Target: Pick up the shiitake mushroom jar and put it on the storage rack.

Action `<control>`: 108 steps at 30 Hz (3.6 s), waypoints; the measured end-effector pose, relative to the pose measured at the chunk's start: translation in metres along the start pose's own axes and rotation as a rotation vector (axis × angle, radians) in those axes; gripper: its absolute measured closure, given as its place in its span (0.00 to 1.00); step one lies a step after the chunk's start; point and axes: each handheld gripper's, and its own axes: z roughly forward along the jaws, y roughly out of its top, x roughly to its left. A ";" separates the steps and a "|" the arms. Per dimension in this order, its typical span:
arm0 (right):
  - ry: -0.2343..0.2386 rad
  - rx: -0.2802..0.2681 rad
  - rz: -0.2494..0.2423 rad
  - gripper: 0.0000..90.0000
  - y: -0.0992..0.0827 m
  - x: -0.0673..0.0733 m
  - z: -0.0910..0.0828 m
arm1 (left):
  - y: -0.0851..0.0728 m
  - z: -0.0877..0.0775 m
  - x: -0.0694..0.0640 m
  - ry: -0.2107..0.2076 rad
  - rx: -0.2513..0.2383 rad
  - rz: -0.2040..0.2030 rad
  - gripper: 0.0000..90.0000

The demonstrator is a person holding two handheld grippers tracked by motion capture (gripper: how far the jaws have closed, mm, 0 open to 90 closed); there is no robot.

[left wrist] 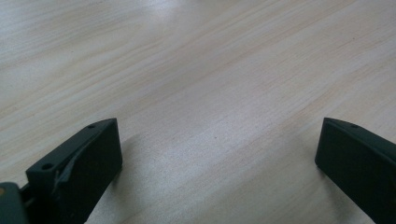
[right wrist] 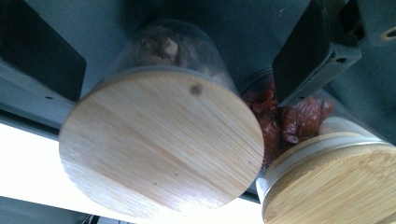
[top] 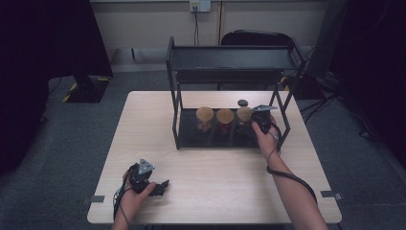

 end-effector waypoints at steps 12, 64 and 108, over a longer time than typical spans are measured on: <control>-0.003 -0.010 -0.008 0.03 -0.003 0.005 -0.011 | 0.000 0.000 0.000 0.000 0.000 0.000 0.00; 0.092 -0.015 -0.019 0.03 -0.027 0.034 -0.048 | 0.000 0.000 0.000 0.000 0.000 0.000 0.00; 0.166 -0.013 -0.001 0.03 -0.079 0.035 -0.084 | 0.000 0.000 0.000 0.000 0.000 0.000 0.00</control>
